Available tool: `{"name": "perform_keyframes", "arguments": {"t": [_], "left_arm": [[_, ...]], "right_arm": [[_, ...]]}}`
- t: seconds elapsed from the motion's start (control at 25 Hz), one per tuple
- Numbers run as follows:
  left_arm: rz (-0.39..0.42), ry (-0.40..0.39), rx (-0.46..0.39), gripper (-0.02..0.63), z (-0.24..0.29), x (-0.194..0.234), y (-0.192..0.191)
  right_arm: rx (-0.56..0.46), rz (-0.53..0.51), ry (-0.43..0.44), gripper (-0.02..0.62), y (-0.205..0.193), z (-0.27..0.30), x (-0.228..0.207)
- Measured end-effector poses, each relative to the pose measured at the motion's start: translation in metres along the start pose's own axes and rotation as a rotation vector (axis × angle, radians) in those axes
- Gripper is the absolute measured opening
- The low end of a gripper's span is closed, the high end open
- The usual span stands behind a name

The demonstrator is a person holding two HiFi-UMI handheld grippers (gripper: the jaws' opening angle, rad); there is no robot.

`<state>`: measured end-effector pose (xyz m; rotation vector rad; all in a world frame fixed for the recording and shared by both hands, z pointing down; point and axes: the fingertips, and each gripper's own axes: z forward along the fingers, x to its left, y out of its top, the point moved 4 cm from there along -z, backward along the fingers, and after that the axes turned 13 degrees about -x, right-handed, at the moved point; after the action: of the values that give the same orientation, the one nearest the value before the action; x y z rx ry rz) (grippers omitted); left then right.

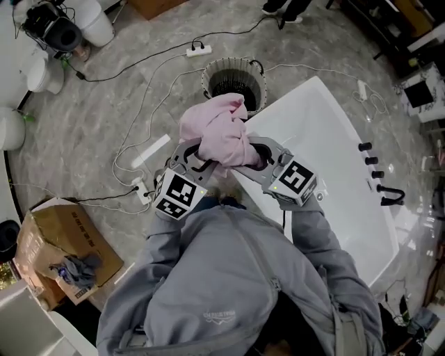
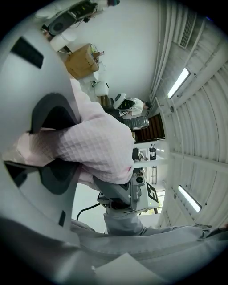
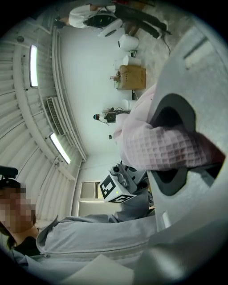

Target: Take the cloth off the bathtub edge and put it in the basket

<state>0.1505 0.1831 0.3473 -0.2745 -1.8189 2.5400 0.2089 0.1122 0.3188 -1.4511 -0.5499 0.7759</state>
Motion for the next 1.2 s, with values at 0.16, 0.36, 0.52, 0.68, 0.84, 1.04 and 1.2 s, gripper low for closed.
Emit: {"name": "perform_keyframes", "arguments": {"t": [0.16,0.36,0.52,0.68,0.84,1.04,1.2], "left_arm": [[0.013,0.065,-0.001,0.153,-0.011,0.016,0.009],[0.017,0.129,-0.012,0.153,-0.025,0.049,0.009],[0.007,0.156,-0.034,0.153,-0.036,0.088,0.002],[0.005,0.130,-0.046,0.153,-0.044,0.136,-0.007],[0.033,0.068,-0.051,0.153,-0.052,0.188,-0.015],[0.050,-0.043,-0.054,0.153,-0.057,0.244,-0.028],[0.073,-0.123,-0.067,0.153,-0.058,0.272,-0.033]], "right_arm": [[-0.029,-0.023,0.041,0.158,0.013,0.015,-0.004],[-0.042,-0.044,0.069,0.158,0.026,0.049,-0.015],[-0.051,-0.059,0.086,0.158,0.032,0.089,-0.027],[-0.054,-0.068,0.065,0.158,0.039,0.133,-0.044],[-0.067,-0.054,0.015,0.158,0.046,0.180,-0.060],[-0.068,-0.046,-0.087,0.158,0.047,0.230,-0.077],[-0.077,-0.041,-0.180,0.158,0.049,0.255,-0.084]]}}
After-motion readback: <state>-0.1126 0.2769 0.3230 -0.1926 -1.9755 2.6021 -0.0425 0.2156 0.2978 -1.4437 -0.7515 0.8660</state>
